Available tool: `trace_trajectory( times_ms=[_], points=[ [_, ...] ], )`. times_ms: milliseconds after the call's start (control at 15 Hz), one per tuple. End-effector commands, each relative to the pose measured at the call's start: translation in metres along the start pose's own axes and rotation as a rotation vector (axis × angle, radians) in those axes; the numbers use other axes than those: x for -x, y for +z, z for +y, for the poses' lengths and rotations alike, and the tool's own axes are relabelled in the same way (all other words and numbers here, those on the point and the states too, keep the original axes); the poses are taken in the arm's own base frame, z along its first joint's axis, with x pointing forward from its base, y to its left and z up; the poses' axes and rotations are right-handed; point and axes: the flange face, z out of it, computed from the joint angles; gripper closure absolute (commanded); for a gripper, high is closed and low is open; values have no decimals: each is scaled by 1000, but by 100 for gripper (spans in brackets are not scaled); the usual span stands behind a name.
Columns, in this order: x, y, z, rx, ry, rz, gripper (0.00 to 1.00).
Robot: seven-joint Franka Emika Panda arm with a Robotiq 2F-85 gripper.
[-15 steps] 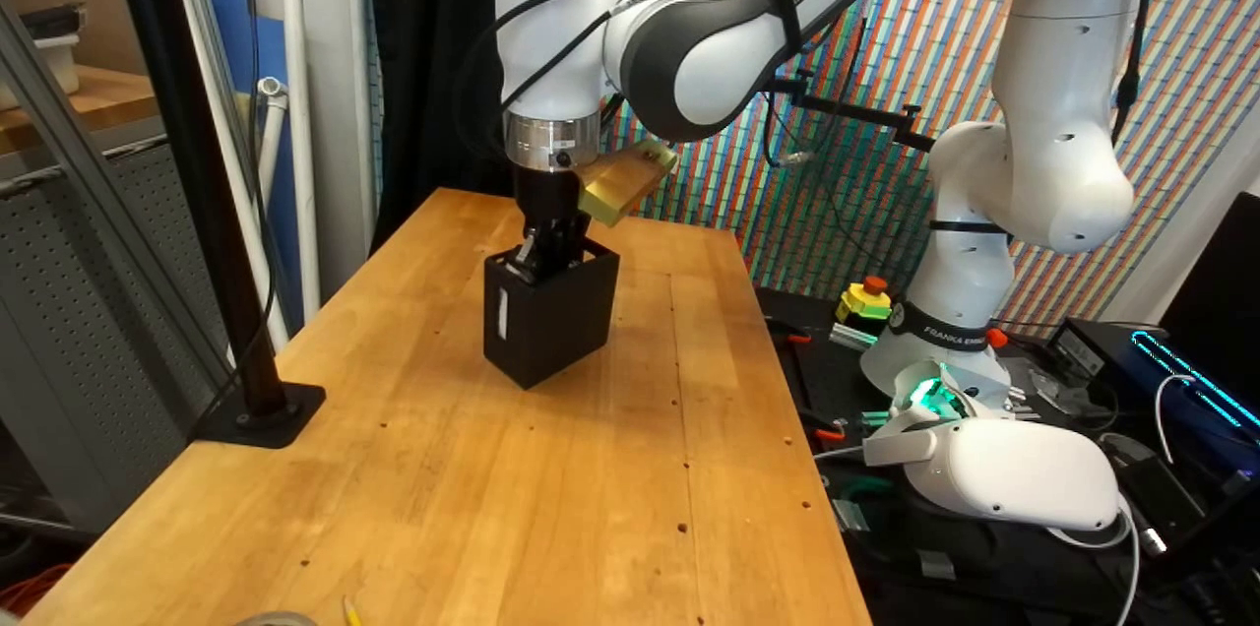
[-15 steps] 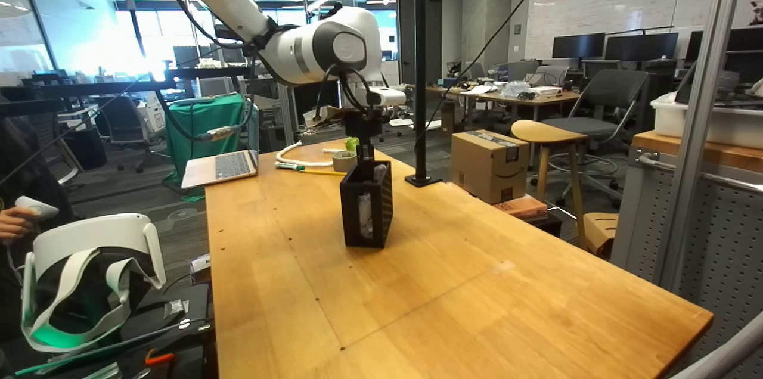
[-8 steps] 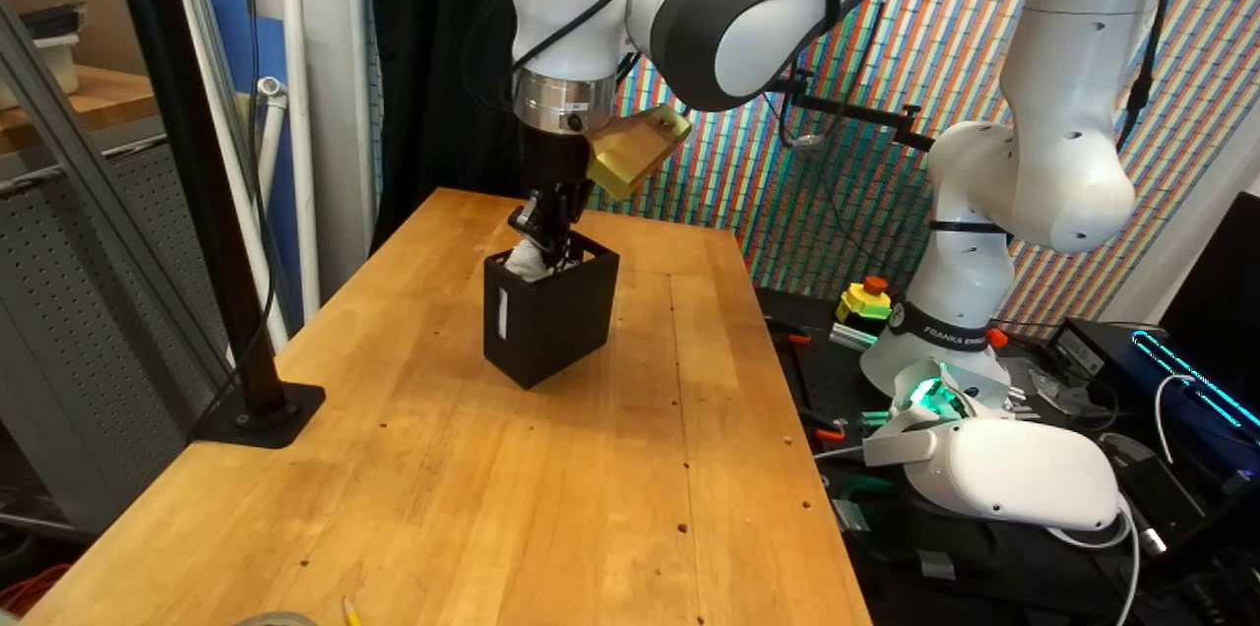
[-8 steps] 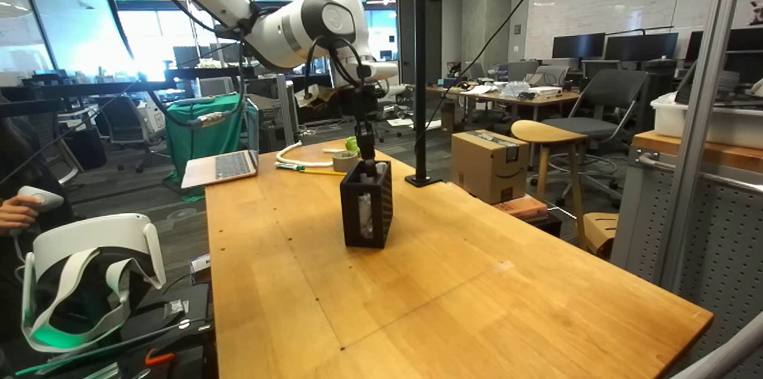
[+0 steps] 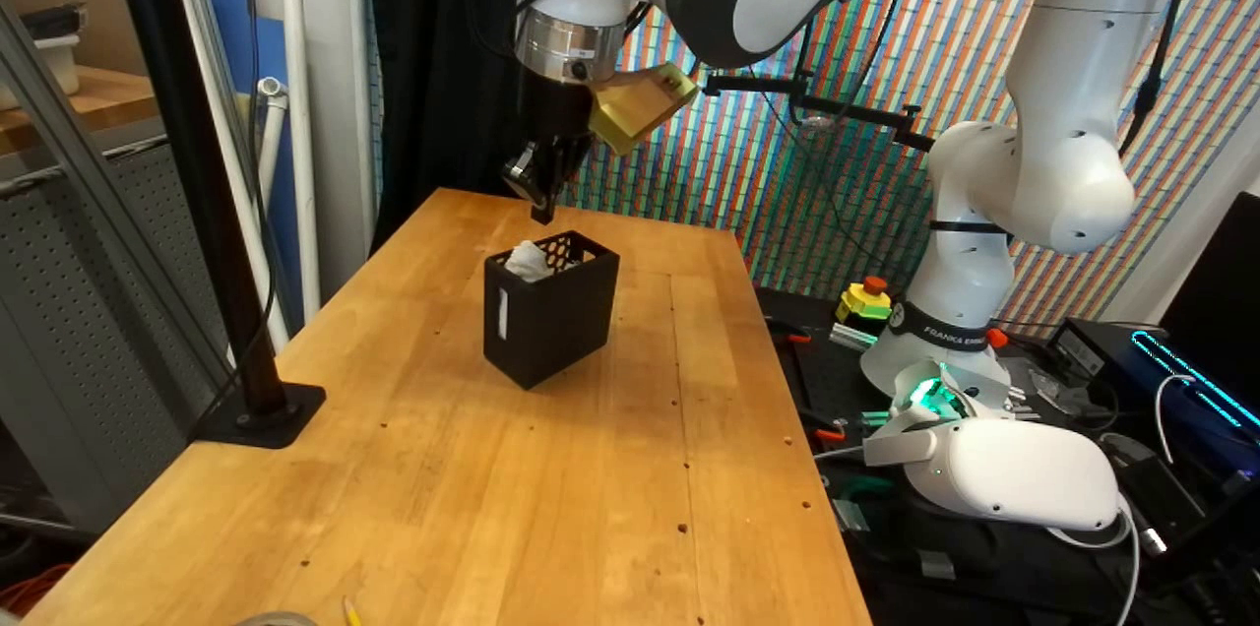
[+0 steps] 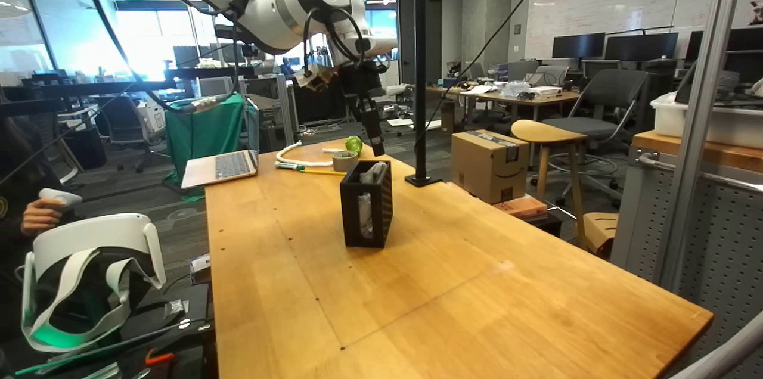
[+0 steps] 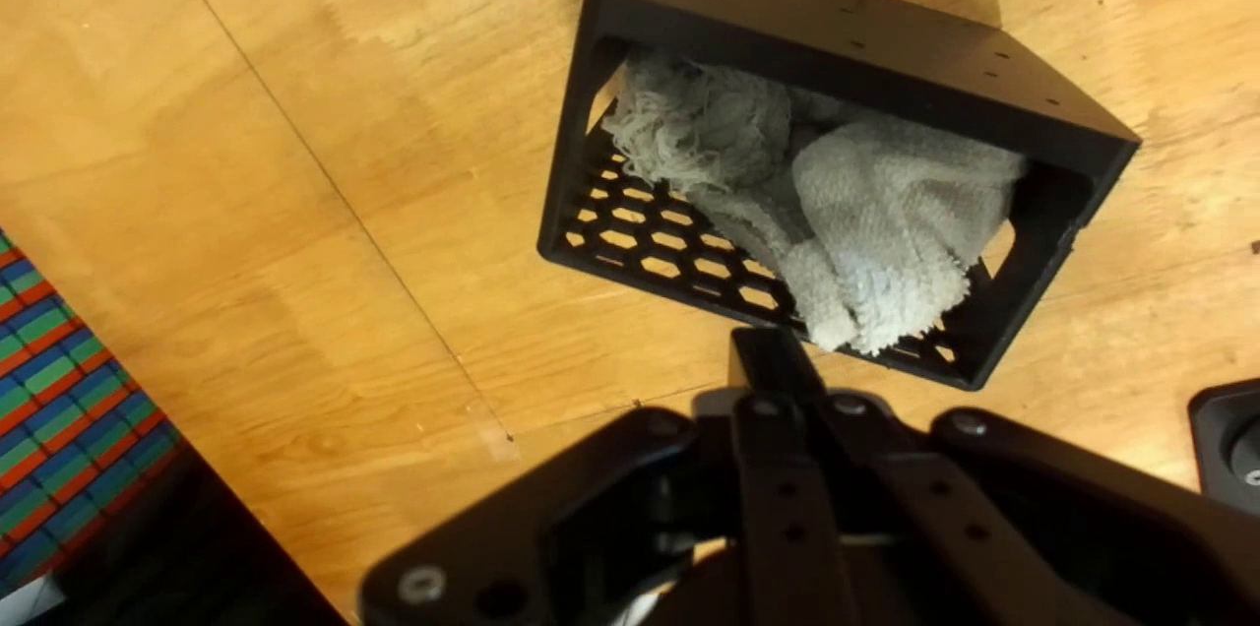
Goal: Pick up the towel and put it in the object
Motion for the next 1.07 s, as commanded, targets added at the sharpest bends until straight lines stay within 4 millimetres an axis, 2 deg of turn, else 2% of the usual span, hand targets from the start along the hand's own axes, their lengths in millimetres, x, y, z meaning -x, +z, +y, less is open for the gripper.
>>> trace_trajectory(
  times_ms=[0, 267, 600, 1000],
  points=[
    [-8, -9, -7, -6, -17, 25, 97],
    [-9, -8, -19, -19, -29, 25, 97],
    [-8, 5, -34, -24, -41, 2, 97],
    [-4, 30, -34, -11, -32, -42, 97]
  ],
)
